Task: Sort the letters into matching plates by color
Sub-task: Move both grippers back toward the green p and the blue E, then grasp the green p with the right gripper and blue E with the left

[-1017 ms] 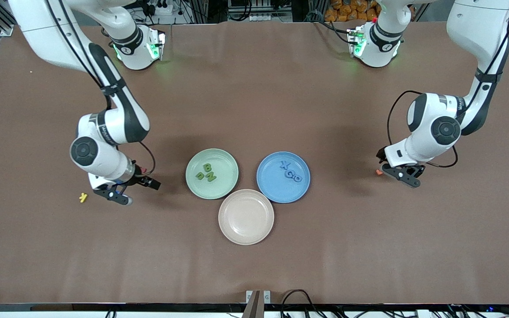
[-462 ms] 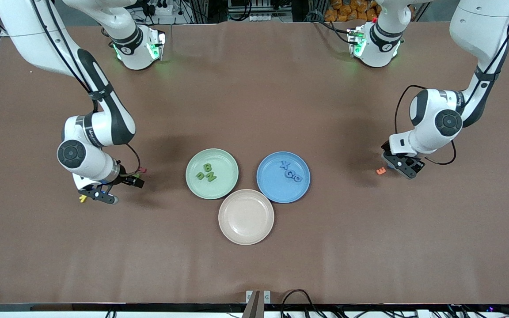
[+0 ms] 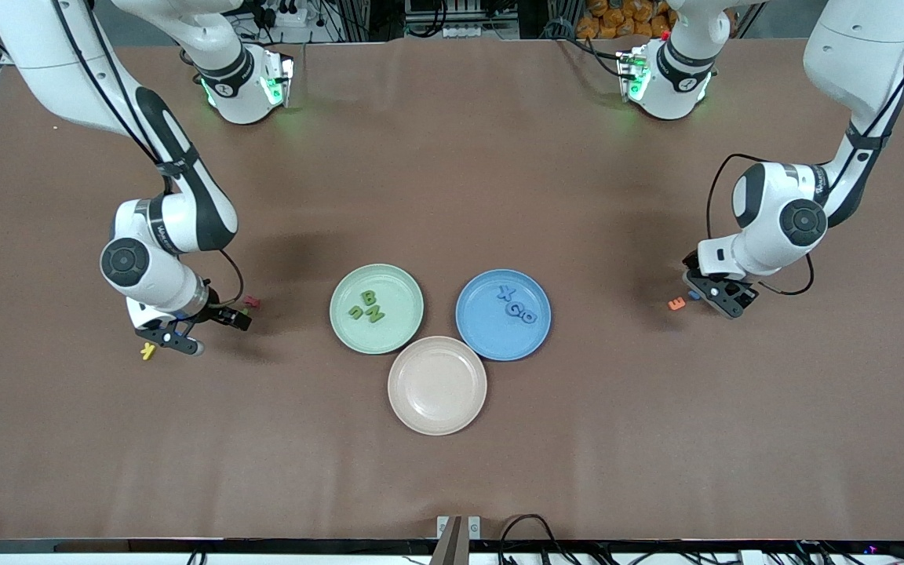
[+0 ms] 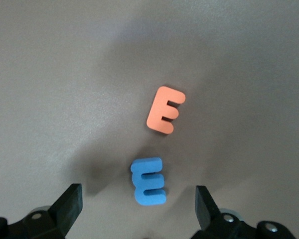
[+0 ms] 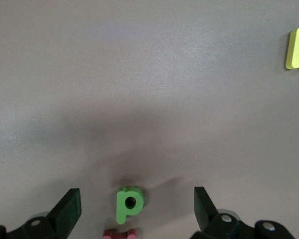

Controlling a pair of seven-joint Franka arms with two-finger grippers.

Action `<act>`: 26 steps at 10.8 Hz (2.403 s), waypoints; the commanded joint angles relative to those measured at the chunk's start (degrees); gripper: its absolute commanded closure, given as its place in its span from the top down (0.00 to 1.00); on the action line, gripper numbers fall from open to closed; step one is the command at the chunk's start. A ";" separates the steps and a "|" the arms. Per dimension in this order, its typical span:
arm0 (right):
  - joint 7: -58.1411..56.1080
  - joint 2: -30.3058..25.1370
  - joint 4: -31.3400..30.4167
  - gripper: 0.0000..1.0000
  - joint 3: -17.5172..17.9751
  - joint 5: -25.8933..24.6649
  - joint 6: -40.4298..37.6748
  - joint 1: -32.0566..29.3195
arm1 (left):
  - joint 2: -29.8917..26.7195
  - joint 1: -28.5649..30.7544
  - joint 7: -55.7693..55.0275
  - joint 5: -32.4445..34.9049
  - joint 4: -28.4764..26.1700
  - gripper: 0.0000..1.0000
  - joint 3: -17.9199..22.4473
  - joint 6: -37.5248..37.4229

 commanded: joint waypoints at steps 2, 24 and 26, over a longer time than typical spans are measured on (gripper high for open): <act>0.79 -1.86 -4.58 1.00 0.57 -0.11 4.77 -1.67 | 1.54 0.22 -1.50 0.32 1.52 1.00 -0.84 0.99; 0.18 -1.15 -8.27 0.74 0.66 -0.81 9.26 -1.50 | -0.13 -6.09 -39.70 -1.79 9.16 0.00 -11.21 -8.06; 0.09 -1.15 -8.36 0.66 0.66 -0.81 9.35 -1.50 | 0.93 -10.74 -49.97 -1.79 11.36 0.00 -11.13 -8.06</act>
